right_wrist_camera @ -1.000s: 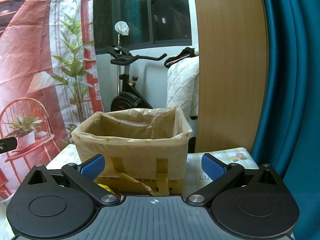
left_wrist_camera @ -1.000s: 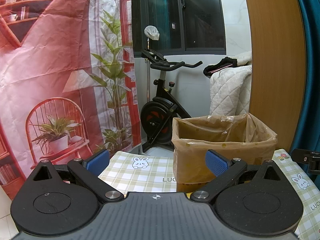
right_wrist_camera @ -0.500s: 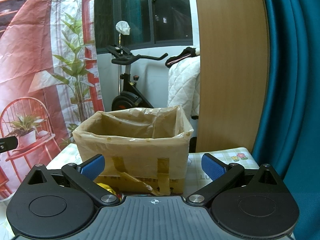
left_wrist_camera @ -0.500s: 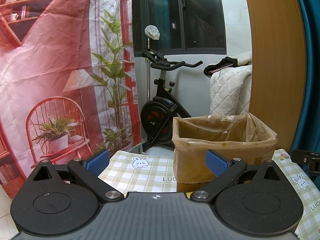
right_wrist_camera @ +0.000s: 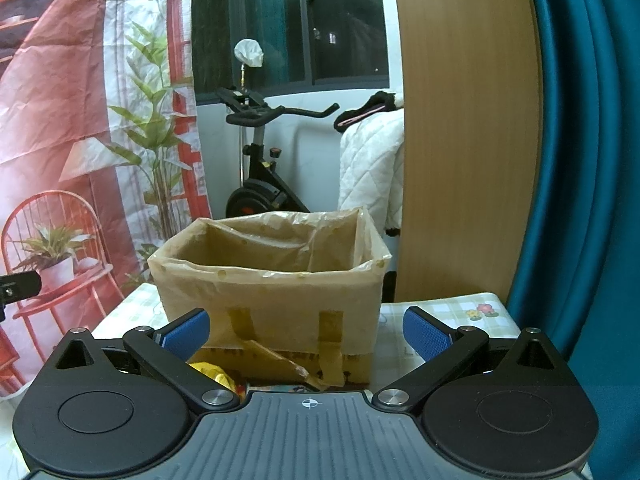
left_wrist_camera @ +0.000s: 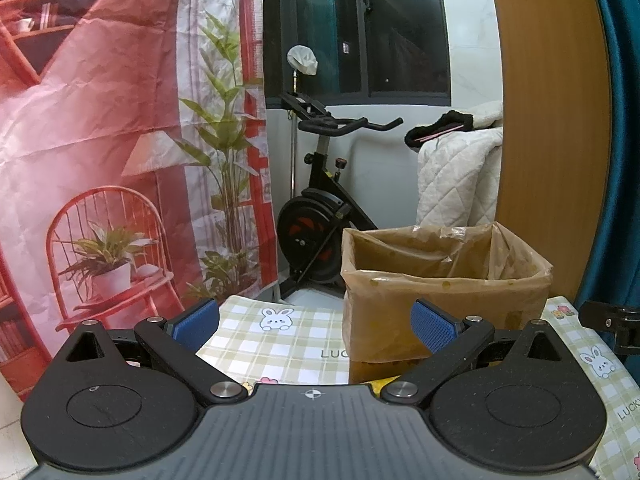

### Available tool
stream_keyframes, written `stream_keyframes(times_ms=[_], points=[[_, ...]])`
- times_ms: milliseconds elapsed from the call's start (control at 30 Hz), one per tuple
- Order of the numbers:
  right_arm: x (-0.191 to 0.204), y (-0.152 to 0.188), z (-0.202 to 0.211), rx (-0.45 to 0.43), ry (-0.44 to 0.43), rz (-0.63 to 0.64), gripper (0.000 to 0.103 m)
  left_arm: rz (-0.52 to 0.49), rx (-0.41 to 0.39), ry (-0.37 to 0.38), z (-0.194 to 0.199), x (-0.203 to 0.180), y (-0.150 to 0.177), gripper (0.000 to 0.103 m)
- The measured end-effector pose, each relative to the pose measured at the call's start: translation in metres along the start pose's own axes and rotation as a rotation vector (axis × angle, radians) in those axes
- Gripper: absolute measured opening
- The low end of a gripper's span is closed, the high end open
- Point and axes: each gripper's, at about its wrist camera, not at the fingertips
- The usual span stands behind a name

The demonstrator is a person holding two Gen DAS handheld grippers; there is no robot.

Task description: Organize snacks

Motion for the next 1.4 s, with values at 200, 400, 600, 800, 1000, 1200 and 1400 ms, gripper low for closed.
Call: stream_keyframes(times_ms=[200, 400, 600, 800, 1000, 1200, 1400], points=[[0.000, 0.003, -0.005, 0.010, 0.000, 0.000, 0.102, 0.061, -0.007, 0.078, -0.005, 0.006, 0.007, 0.103], [-0.001, 0.009, -0.015, 0.005, -0.022, -0.004, 0.103, 0.162, 0.042, 0.151, -0.023, 0.021, 0.014, 0.103], [-0.004, 0.023, -0.029, -0.023, -0.026, 0.006, 0.103, 0.153, 0.071, 0.100, -0.046, 0.030, 0.031, 0.103], [-0.012, 0.052, -0.052, -0.005, -0.012, 0.055, 0.103, 0.104, 0.076, 0.095, -0.061, 0.036, 0.049, 0.102], [-0.019, 0.084, -0.083, 0.066, -0.023, 0.092, 0.103, 0.075, 0.106, 0.096, -0.076, 0.039, 0.068, 0.092], [-0.027, 0.105, -0.108, 0.110, -0.052, 0.097, 0.102, 0.071, 0.125, 0.145, -0.088, 0.040, 0.081, 0.087], [-0.034, 0.113, -0.121, 0.156, -0.053, 0.080, 0.102, 0.046, 0.181, 0.242, -0.106, 0.030, 0.097, 0.086]])
Point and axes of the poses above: each gripper's, at about its wrist camera, not at the fingertips, and z roughly against the way its jaws point, x to its left, y to its underside, and after that the axes turned 4 degrees about x, right-handed
